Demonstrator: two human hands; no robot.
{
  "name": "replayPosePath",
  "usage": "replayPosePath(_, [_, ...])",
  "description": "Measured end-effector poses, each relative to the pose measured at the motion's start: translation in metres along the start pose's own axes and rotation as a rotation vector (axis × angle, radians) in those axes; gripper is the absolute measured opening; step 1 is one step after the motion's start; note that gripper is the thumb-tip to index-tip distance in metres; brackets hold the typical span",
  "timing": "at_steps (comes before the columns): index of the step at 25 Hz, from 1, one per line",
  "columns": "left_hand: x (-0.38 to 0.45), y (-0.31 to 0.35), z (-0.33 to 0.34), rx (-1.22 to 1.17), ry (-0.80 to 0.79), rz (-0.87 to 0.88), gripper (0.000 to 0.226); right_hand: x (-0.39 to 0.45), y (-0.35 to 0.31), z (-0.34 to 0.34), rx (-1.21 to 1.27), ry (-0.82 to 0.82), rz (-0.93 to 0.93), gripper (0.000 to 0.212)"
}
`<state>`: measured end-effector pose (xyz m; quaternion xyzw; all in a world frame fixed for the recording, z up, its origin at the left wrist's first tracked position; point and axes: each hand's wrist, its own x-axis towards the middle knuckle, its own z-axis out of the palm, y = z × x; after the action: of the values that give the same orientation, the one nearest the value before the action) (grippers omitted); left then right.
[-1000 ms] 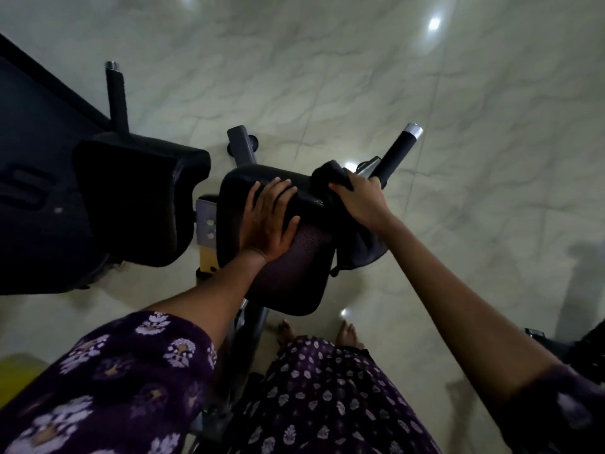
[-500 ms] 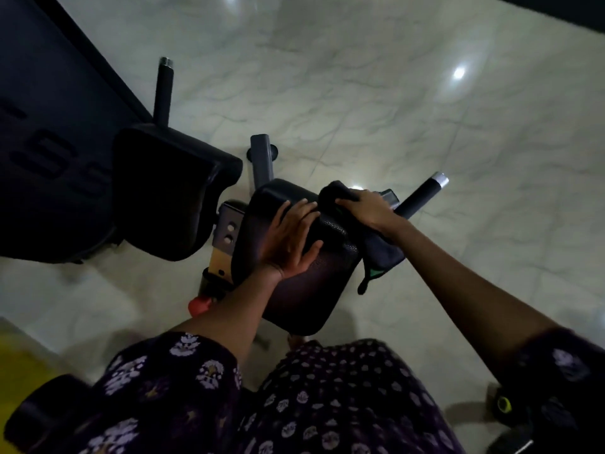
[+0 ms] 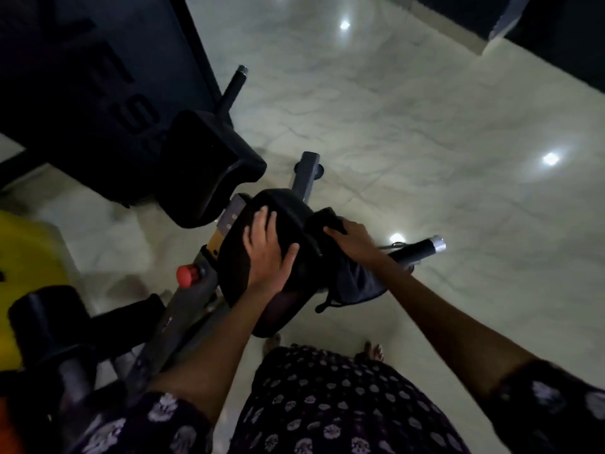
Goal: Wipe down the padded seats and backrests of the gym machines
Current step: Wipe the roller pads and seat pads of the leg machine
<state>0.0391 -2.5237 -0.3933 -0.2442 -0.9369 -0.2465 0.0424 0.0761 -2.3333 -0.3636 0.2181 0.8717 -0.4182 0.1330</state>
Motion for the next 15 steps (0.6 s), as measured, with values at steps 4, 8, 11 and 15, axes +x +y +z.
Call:
replayPosePath(4, [-0.032,0.066,0.014,-0.265,0.091,-0.677,0.062,-0.032,0.018,0.004,0.014,0.002,-0.124,0.052])
replayPosePath(8, [-0.025,0.093,0.019,-0.309,0.204,-0.893,0.05,-0.045,0.024,-0.006,0.002,0.026,-0.223,0.047])
replayPosePath(11, [-0.027,0.093,0.023,-0.27,0.262,-0.88,0.054,0.002,-0.003,-0.003,-0.016,-0.042,-0.157,0.039])
replayPosePath(15, [-0.029,0.092,0.026,-0.272,0.338,-0.852,0.065,0.061,-0.043,0.003,0.012,-0.059,-0.128,0.041])
